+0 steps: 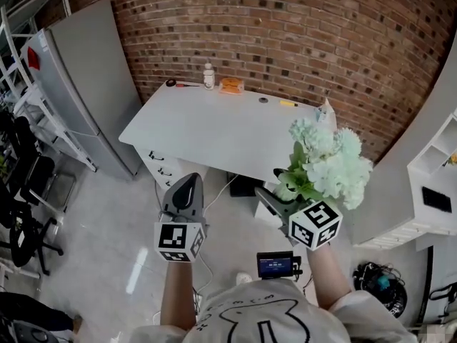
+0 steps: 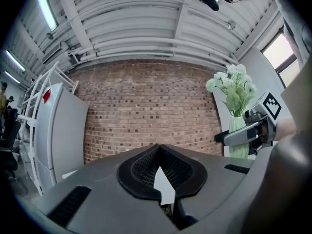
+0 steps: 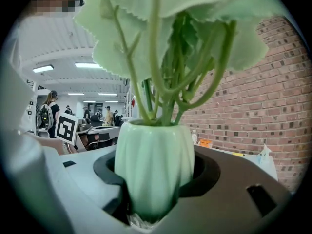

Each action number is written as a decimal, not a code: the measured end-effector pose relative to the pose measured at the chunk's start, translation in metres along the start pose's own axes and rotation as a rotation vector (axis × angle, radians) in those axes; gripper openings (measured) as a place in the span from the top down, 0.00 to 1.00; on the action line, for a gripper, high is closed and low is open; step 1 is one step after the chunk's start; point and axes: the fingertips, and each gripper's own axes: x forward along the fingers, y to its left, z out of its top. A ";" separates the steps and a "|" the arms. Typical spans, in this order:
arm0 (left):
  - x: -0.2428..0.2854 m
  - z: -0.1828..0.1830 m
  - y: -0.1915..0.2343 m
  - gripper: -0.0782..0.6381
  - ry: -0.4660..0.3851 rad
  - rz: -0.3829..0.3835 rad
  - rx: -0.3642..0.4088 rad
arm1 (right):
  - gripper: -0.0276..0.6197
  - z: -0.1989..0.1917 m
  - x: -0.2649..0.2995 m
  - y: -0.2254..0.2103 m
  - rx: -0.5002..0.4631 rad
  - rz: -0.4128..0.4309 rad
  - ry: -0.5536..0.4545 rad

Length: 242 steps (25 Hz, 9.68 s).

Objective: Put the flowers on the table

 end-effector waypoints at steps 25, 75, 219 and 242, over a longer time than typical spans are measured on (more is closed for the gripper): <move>0.125 -0.038 0.088 0.88 0.037 0.020 -0.023 | 0.54 -0.009 0.136 -0.089 0.038 0.015 0.030; 0.341 -0.136 0.282 0.88 0.100 -0.039 -0.073 | 0.54 -0.093 0.457 -0.232 -0.032 -0.035 0.046; 0.314 -0.123 0.207 0.88 0.023 -0.209 -0.028 | 0.52 -0.055 0.308 -0.190 -0.160 -0.306 0.002; 0.304 -0.091 0.196 0.88 -0.053 -0.247 -0.015 | 0.93 -0.014 0.285 -0.175 -0.255 -0.389 -0.029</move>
